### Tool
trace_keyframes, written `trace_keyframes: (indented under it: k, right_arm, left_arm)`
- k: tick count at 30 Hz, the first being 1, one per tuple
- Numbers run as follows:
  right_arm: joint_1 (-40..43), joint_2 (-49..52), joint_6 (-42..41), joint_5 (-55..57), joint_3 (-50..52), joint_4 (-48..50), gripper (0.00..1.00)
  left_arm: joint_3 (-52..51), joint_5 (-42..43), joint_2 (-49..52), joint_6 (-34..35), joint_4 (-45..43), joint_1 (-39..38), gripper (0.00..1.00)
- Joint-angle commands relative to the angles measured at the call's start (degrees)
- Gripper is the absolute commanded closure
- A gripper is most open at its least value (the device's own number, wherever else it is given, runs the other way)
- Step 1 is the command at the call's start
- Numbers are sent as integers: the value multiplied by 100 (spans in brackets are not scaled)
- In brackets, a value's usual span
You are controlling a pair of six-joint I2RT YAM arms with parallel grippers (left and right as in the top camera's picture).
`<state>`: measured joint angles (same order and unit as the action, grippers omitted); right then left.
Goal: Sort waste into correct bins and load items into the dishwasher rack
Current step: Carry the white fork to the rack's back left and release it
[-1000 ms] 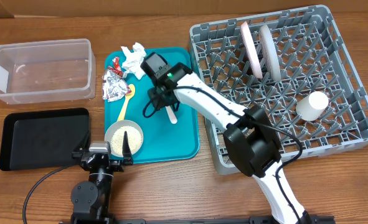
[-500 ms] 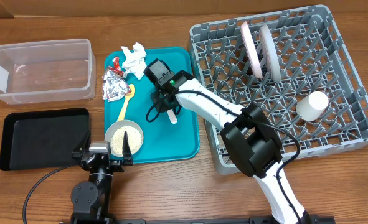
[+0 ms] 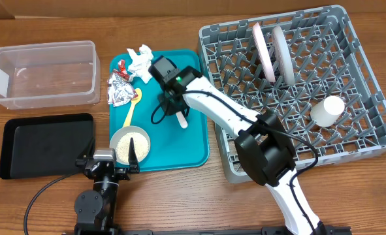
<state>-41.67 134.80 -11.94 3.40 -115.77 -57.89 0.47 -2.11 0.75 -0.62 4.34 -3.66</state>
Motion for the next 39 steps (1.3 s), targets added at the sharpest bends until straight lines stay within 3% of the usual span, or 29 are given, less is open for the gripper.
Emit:
trace_keyframes:
  k: [1, 9, 18, 32, 34, 36, 39]
  right_arm:
    - [7, -153, 0, 55, -627, -232, 91]
    - [190, -619, -22, 61, -1497, -564, 91]
    - [909, -955, -13, 55, -1521, -833, 91]
    - [1810, -931, 667, -129, -514, -225, 90]
    - [1808, -931, 887, -291, -313, -98, 85]
    - [1808, -931, 1032, -310, -155, -2, 63]
    - [1805, -938, 1091, -313, -175, -4, 58]
  left_arm:
    - [-20, 26, -44, -50, -11, 17, 0]
    - [-20, 26, -44, -50, -11, 17, 0]
    - [-20, 26, -44, -50, -11, 17, 0]
    - [-20, 26, -44, -50, -11, 17, 0]
    - [-20, 26, -44, -50, -13, 17, 0]
    - [-20, 26, -44, -50, -13, 17, 0]
    - [-20, 26, -44, -50, -13, 17, 0]
